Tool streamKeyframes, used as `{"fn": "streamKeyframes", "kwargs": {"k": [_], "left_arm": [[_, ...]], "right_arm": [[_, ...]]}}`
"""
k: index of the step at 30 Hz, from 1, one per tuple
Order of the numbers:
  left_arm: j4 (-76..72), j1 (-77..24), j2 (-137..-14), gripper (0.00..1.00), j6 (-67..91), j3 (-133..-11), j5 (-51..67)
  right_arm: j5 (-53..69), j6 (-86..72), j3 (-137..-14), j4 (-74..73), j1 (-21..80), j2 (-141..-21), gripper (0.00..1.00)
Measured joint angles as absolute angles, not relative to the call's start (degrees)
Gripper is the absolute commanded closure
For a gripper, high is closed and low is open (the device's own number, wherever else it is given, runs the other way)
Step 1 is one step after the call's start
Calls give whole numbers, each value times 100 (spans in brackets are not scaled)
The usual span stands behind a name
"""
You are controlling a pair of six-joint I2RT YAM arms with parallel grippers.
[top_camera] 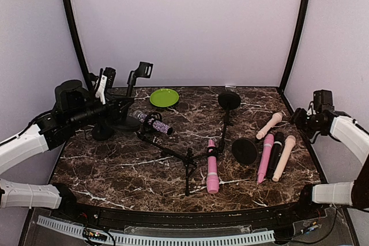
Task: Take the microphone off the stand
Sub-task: Place the microphone at the corner of the board, then pass from the left arm to the right
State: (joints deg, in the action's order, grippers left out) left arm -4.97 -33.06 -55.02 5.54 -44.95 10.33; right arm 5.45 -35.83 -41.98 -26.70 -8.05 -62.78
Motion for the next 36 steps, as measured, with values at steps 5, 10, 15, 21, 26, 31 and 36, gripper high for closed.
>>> {"fn": "streamKeyframes", "kwargs": {"k": [5,10,15,21,26,31,36], "left_arm": [[-707,-3273,-5205,100,775,-3708,200],[-1085,-2672,-5196,100,1066,-2915,-233],[-1566,-1951,-5275,100,1433,-2167,-421],[-2222,-1461,-5070,100,1813,-1286,-779],[-2810,-1205,-4877,100,1914,-766,-873],[-3505,-1142,-4744,100,1831,-344,-751],[-3918,-1098,-4676,100,1721,-108,-460]], "right_arm": [[1057,-3586,-4198,-2237,-805,-5811,30],[1638,-3594,-4156,-1686,-803,-5636,29],[1992,-3610,-4005,-1271,-792,-5461,29],[2178,-3607,-3828,-930,-792,-5234,28],[2259,-3621,-3806,-648,-792,-5205,28],[2318,-3708,-3743,-388,-788,-5205,28],[2370,-3782,-3667,-176,-742,-5205,25]]}}
